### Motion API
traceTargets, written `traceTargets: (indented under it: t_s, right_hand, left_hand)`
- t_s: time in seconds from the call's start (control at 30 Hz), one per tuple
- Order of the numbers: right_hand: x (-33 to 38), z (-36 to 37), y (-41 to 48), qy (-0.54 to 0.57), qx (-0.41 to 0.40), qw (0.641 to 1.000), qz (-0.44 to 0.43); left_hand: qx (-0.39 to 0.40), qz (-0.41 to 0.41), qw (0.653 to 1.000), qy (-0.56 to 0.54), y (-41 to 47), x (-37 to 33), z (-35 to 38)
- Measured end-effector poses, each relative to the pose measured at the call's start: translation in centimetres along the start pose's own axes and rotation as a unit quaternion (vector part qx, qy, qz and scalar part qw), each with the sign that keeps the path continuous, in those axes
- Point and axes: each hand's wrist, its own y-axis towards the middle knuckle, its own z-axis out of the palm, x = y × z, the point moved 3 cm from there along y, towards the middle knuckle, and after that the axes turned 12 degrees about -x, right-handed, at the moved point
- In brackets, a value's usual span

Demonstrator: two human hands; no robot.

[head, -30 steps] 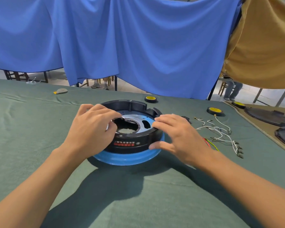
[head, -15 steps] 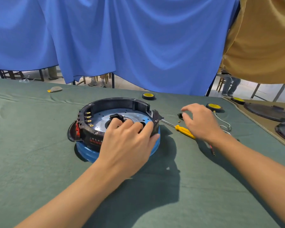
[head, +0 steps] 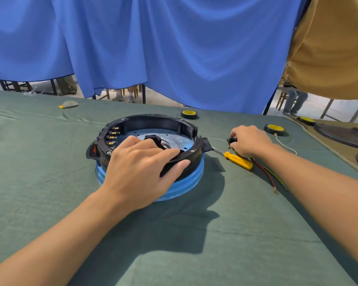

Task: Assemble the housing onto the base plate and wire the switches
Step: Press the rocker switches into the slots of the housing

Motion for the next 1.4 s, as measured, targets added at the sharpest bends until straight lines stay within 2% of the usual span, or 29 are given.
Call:
traceTargets:
  t_s: [0.17,0.3,0.37,0.47,0.53,0.63,0.77,0.83,0.9,1.03,1.1,1.23,1.4]
  right_hand:
    - [0.4,-1.1,-1.0,0.036,-0.032,0.999,0.001]
    - [1.5,-4.0,-3.8,0.099,-0.218,0.970,-0.032]
    - [2.3,-5.0,-5.8,0.161,-0.264,0.948,-0.069]
    - [3.1,-5.7,-9.0,0.195,-0.309,0.925,-0.101]
    - [3.2,-5.8,-10.6,0.200,-0.326,0.917,-0.110]
    - [3.0,-4.9,-12.3,0.227,-0.310,0.915,-0.126]
    - [2.1,-4.6,-13.0,0.349,-0.328,0.874,-0.087]
    - [1.9,-4.8,-13.0,0.406,-0.338,0.848,-0.041]
    - [2.3,-4.6,-13.4,0.448,-0.314,0.837,-0.028]
    - [2.8,-4.3,-13.7,0.444,-0.251,0.859,-0.047]
    - [2.9,-4.3,-14.0,0.403,-0.211,0.888,-0.066]
    - [3.7,-3.3,-14.6,0.305,-0.079,0.941,-0.120]
    - [3.4,-3.8,-14.8,0.252,-0.113,0.960,-0.035]
  left_hand:
    - [0.018,-0.014,0.996,0.083,0.2,-1.4,0.3]
    - [0.039,-0.001,0.994,0.100,0.9,-2.4,0.5]
    - [0.058,0.002,0.992,0.114,1.6,-2.8,0.8]
    - [0.057,-0.005,0.988,0.141,3.2,-4.0,1.5]
    - [0.055,-0.029,0.984,0.168,4.0,-4.9,2.3]
    - [0.077,-0.046,0.974,0.208,3.5,-5.8,3.6]
    - [0.066,0.029,0.969,0.238,2.2,-5.0,3.8]
    - [0.047,0.053,0.973,0.221,2.1,-4.6,3.4]
    - [0.024,0.066,0.978,0.196,1.9,-4.5,3.0]
    - [-0.035,0.092,0.982,0.162,1.3,-4.0,2.4]
    - [-0.059,0.105,0.981,0.154,1.0,-3.8,2.2]
    - [-0.078,0.099,0.982,0.141,0.7,-3.6,2.3]
    - [-0.092,0.101,0.982,0.131,0.7,-3.5,2.4]
